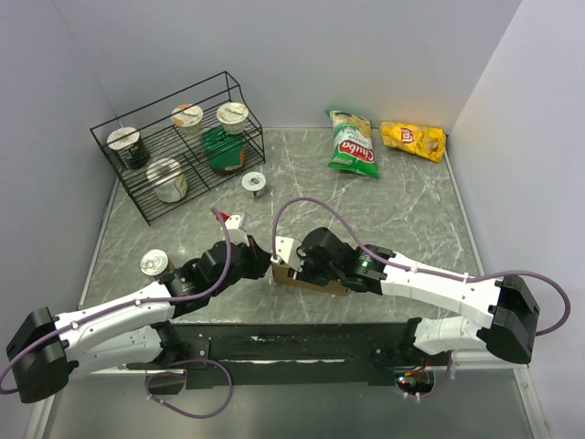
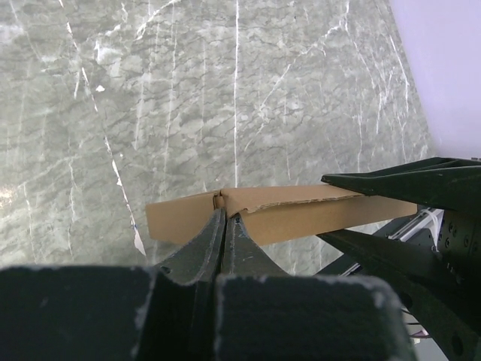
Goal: Fold the paper box
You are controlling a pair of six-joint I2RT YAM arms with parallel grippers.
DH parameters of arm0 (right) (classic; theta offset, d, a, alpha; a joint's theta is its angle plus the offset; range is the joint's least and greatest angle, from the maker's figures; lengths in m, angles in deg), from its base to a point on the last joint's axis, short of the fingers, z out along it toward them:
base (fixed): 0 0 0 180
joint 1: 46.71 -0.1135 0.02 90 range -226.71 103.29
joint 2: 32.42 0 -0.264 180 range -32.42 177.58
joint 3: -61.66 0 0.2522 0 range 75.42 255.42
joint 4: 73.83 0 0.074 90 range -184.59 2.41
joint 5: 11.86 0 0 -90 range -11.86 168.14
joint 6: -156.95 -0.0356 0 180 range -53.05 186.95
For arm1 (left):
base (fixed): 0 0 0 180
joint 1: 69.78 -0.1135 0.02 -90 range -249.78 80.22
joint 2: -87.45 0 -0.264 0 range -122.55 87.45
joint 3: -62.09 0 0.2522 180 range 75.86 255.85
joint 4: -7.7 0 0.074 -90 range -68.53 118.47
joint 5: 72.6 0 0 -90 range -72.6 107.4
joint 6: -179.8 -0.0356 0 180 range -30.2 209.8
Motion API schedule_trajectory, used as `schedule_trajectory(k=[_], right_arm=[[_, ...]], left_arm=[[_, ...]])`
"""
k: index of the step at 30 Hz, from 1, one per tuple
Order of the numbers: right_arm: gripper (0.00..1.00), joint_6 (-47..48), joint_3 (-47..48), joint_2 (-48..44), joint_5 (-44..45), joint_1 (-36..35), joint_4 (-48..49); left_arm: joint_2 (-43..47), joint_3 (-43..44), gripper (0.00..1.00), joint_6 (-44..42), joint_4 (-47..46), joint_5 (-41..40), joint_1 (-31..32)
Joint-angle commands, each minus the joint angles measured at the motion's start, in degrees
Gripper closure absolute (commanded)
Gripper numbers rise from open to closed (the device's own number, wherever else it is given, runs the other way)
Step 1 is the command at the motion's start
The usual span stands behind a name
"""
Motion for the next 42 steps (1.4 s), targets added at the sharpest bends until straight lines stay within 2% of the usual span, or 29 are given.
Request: schedule_trajectory(k=[1,7,10,13,14,16,17,21,23,25,26,28,32,34,42], right_arm=[[0.63,0.1,0.1,-0.7,3.5,0.3,-3.5],[0.63,-0.6,0.7,-1.1,3.4,0.6,-3.4],[0.6,-2.6,1.4,-1.0,3.2,0.5,-3.1],[0.48,-5.2,2.5,-1.2,3.5,0.6,-3.4],[0.34,-6.0,3.8,-1.3,3.3,0.6,-3.6],[0.24,-9.0,5.6,-2.0,2.8,0.6,-5.2],[0.2,-10.1,6.3,-2.4,2.5,0.6,-6.1],[0.16,-18.4,8.8,-6.2,4.3,1.3,-11.8],[0.16,-21.6,9.6,-8.6,6.1,3.0,-16.2],[0.19,-26.6,10.3,-9.8,5.9,8.3,-19.9],[0.25,-27.8,10.1,-11.3,5.4,10.5,-22.2],[0.29,-30.4,9.8,-13.0,4.6,14.8,-24.3],[0.4,-31.4,9.8,-14.9,4.6,18.6,-29.6],[0.44,-31.3,9.6,-14.8,6.8,19.5,-31.3],[0.51,-26.1,9.5,-14.5,1.8,20.1,-28.6]], left_arm=[[-0.7,-1.3,0.99,-0.3,16.1,-5.7,-0.3],[-1.0,0.2,0.99,-2.5,17.6,-7.0,0.6],[-2.5,1.8,0.99,-3.7,17.0,-6.8,1.4],[-5.7,5.1,0.99,-4.3,19.5,-9.6,3.0],[-6.4,6.0,0.99,-4.3,20.4,-10.6,3.8],[-8.2,8.2,0.99,-4.4,22.2,-12.9,4.4],[-8.6,8.8,0.99,-4.5,22.7,-13.3,5.1],[-10.4,10.6,0.99,-5.0,23.6,-15.1,6.5],[-10.7,10.7,0.99,-5.2,23.9,-15.6,7.6],[-11.2,11.2,0.99,-5.3,23.9,-15.7,8.2],[-11.3,11.3,0.99,-5.3,24.1,-15.8,8.4],[-11.8,11.8,0.99,-5.2,24.3,-16.1,8.7],[-12.1,12.3,0.99,-5.2,24.4,-16.3,9.0],[-12.4,12.4,0.99,-5.2,24.0,-16.1,9.1],[-12.3,12.5,0.99,-5.3,24.3,-16.1,9.3]])
